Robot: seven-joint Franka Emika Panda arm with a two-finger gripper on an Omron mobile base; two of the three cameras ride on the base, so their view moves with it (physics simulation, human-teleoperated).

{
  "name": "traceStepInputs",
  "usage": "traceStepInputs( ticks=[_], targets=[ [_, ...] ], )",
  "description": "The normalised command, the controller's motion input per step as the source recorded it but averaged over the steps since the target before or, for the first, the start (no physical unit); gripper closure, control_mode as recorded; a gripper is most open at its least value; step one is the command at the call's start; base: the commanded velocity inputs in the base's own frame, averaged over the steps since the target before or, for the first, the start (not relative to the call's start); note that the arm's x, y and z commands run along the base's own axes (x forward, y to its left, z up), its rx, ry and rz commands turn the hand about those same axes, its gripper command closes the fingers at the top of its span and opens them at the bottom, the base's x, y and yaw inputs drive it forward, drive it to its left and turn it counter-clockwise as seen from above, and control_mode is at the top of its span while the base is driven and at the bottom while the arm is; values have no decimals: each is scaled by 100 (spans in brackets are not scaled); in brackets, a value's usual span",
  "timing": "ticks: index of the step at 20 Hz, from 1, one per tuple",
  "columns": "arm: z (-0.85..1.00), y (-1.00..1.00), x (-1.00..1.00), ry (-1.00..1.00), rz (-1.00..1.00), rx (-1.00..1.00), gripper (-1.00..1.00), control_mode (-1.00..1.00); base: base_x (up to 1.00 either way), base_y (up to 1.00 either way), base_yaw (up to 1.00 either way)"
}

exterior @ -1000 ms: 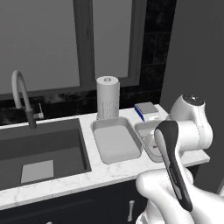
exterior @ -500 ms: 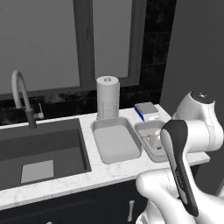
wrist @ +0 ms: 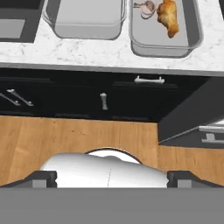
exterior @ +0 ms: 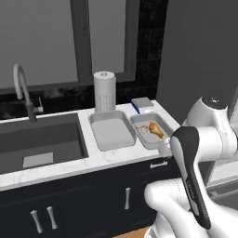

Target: Place one garlic and one chicken drumstick in each tupperware on the nearby counter, to pack two identical lunches.

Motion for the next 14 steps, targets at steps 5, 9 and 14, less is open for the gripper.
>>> traceStepInputs(
  ticks=[5,9,14],
  targets=[
    [0,0,0,0,0,0,-100,100,-86,-84,-33],
    [0,0,0,0,0,0,-100,100,-10,-100,-23],
    [0,0,0,0,0,0,-100,100,10,-86,-3]
  ],
)
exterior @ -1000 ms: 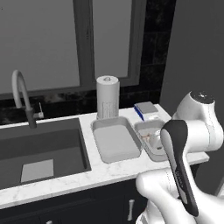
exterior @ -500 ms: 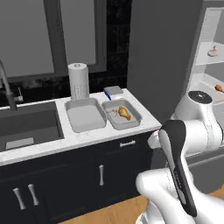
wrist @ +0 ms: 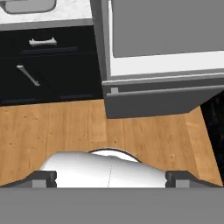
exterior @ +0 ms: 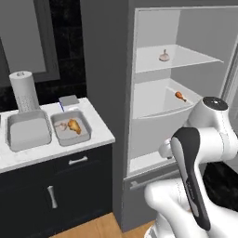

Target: Place one garlic and one chicken drumstick in each tupperware on the nearby counter, to pack two identical lunches.

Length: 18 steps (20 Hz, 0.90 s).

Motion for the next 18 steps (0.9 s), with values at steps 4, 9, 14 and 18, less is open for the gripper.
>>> traceStepInputs(
  ticks=[4,9,14,18],
  targets=[
    [0,0,0,0,0,0,-100,100,49,-45,1],
    [0,0,0,0,0,0,-100,100,64,-42,0],
    [0,0,0,0,0,0,-100,100,48,-46,-4],
    [0,0,0,0,0,0,-100,100,3,-57,0]
  ],
)
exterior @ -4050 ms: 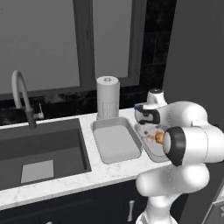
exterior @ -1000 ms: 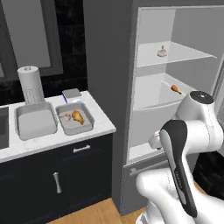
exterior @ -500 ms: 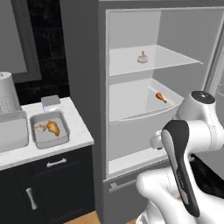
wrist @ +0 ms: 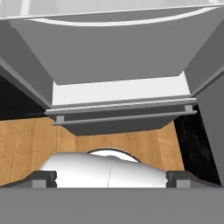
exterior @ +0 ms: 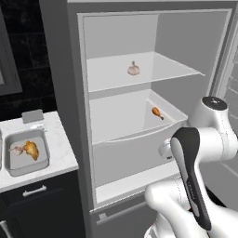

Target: Place one garlic and one chicken drumstick in each tupperware on the nearby counter, to pack two identical lunches.

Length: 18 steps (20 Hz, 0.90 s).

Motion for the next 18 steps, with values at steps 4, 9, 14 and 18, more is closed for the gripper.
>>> traceStepInputs(
  ticks=[4,9,14,18],
  targets=[
    [0,0,0,0,0,0,-100,100,33,-38,0],
    [0,0,0,0,0,0,-100,100,41,-24,3],
    [0,0,0,0,0,0,-100,100,12,-34,12],
    [0,0,0,0,0,0,-100,100,0,-1,1]
  ],
)
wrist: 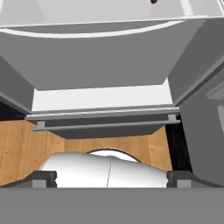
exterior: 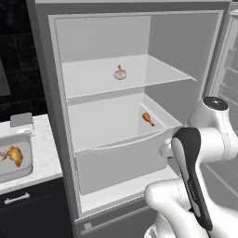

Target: Place one garlic and one chicken drumstick in each tupperware on the nearby counter, to pack two identical lunches.

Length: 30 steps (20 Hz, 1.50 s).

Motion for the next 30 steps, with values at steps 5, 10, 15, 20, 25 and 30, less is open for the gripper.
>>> traceStepInputs(
  ticks=[5,10,15,20,25,30],
  targets=[
    [0,0,0,0,0,0,-100,100,0,0,0],
    [16,0,7,-14,5,-1,-100,-100,0,0,0],
    [34,0,36,-42,16,-4,-100,-100,0,0,0],
    [9,0,85,-27,7,-1,-100,-100,0,0,0],
    [-5,-6,100,-3,1,0,-100,-100,0,0,0],
    [-4,-24,89,13,0,0,-100,-100,0,0,0]
  ],
)
